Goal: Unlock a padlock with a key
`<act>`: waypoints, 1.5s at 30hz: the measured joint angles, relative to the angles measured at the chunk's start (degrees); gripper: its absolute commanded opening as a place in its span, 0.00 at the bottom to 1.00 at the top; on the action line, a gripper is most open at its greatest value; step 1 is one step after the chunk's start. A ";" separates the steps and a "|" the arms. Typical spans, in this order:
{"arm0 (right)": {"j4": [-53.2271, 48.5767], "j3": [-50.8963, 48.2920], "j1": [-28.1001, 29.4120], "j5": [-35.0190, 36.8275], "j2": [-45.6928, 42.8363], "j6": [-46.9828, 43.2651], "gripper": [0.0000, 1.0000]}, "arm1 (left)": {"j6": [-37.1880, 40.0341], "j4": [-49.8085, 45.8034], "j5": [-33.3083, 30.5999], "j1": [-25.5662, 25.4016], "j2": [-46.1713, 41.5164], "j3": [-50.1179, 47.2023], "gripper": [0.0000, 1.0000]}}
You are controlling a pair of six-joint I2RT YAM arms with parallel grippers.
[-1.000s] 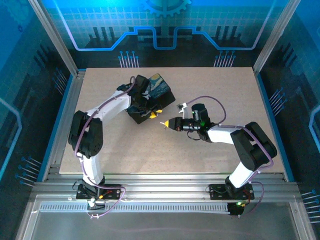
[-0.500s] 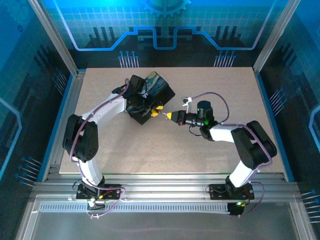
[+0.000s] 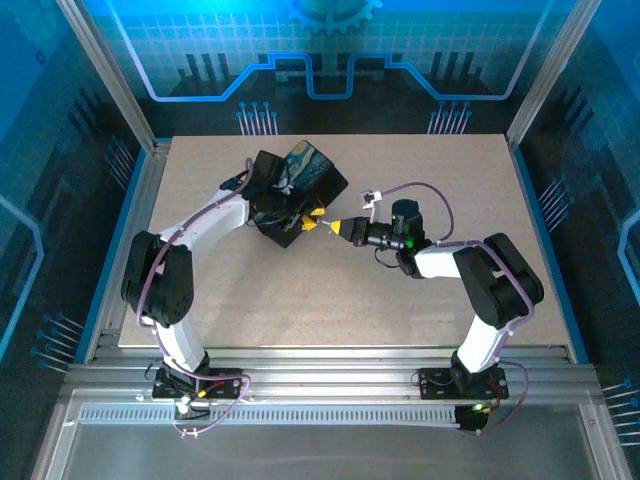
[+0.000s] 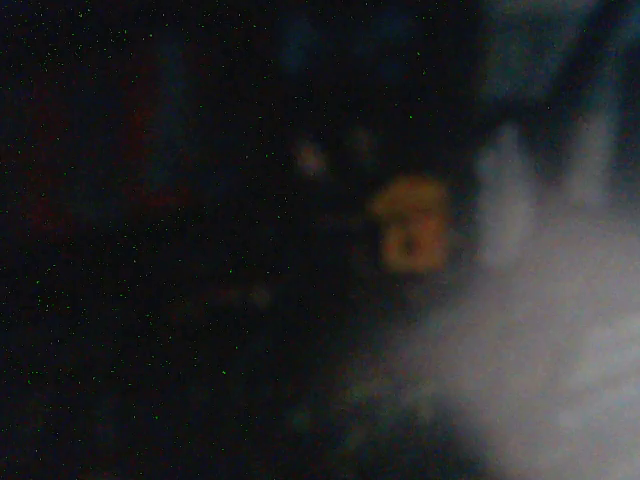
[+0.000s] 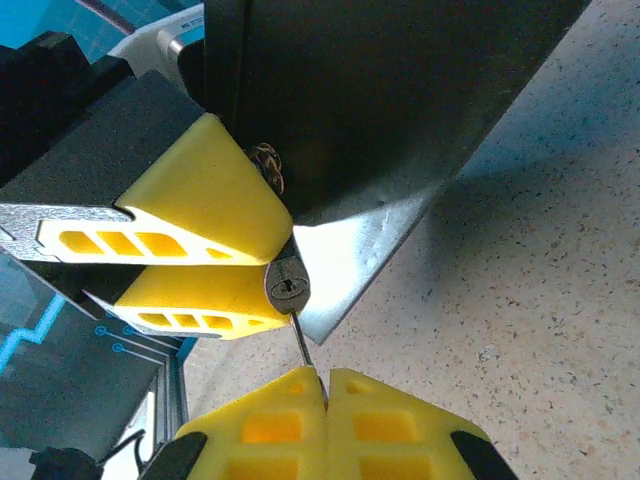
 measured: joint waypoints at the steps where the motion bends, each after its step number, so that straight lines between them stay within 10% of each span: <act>1: 0.22 0.00 0.00 0.00 0.04 0.13 0.00 | -0.15 0.13 0.09 0.04 -0.02 0.00 0.04; 45: 12.81 4.59 2.95 2.21 8.39 7.78 0.00 | -3.23 4.52 0.44 1.95 -2.38 -3.65 0.03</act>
